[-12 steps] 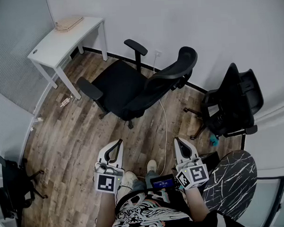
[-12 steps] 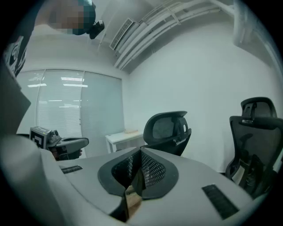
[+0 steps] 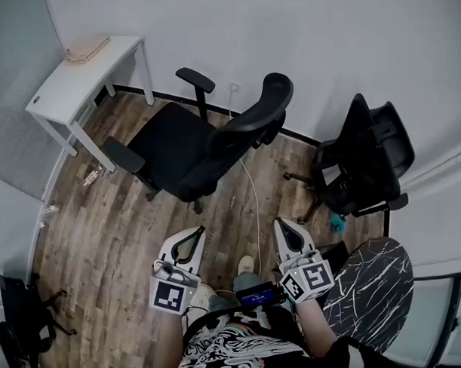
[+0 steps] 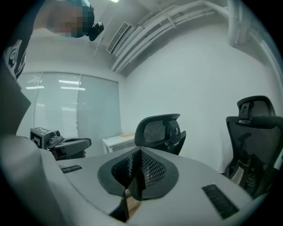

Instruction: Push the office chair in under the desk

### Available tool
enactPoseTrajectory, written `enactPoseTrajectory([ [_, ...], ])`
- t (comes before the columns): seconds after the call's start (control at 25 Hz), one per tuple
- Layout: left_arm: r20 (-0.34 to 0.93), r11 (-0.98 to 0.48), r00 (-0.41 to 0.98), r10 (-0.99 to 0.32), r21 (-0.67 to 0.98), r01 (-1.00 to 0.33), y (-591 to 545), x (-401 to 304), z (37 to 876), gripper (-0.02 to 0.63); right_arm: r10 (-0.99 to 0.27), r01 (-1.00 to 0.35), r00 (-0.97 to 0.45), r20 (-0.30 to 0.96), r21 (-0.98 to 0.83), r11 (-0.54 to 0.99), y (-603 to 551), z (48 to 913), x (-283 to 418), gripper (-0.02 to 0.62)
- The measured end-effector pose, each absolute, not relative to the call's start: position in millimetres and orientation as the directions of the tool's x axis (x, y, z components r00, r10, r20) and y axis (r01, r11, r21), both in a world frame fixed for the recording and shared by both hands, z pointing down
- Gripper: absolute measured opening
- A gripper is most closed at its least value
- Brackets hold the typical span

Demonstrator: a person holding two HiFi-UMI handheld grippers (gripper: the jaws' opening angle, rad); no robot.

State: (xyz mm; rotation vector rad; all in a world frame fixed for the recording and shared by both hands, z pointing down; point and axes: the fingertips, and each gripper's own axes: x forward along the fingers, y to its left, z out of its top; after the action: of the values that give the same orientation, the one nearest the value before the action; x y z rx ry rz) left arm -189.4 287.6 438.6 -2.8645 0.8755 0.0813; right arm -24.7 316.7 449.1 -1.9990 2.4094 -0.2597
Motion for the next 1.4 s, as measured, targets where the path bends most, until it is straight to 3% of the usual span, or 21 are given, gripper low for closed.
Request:
enactPoseTrajectory([
  [0.2, -0.122, -0.776, 0.796, -0.593, -0.18, -0.605, 268, -148, 411, 0.025, -0.969, -0.971, -0.228, 0.093, -0.092, 0.22, 291, 443, -1, 0.031],
  [0.28, -0.113, -0.748, 0.782, -0.612, -0.236, -0.62, 257, -125, 404, 0.089, -0.966, -0.967, -0.246, 0.076, -0.088, 0.239, 280, 437, 15, 0.031],
  [0.6, -0.029, -0.732, 0.767, -0.641, -0.279, -0.622, 226, -53, 398, 0.112, -0.954, -0.95, -0.295, 0.048, -0.124, 0.288, 255, 430, 77, 0.031],
  [0.76, 0.097, -0.715, 0.717, -0.69, -0.241, -0.656, 215, -37, 420, 0.124, -0.954, -0.948, -0.297, 0.039, -0.129, 0.29, 246, 432, 104, 0.032],
  [0.92, 0.026, -0.663, 0.694, -0.719, -0.324, -0.675, 206, -26, 403, 0.127, -0.947, -0.937, -0.318, 0.035, -0.162, 0.309, 237, 435, 120, 0.054],
  [1.12, 0.081, -0.63, 0.646, -0.759, -0.342, -0.697, 198, -23, 403, 0.127, -0.938, -0.918, -0.346, -0.002, -0.205, 0.339, 230, 430, 133, 0.063],
  [1.4, 0.057, -0.597, 0.628, -0.776, -0.389, -0.702, 177, -22, 392, 0.141, -0.925, -0.903, -0.381, -0.008, -0.214, 0.373, 211, 432, 132, 0.083],
])
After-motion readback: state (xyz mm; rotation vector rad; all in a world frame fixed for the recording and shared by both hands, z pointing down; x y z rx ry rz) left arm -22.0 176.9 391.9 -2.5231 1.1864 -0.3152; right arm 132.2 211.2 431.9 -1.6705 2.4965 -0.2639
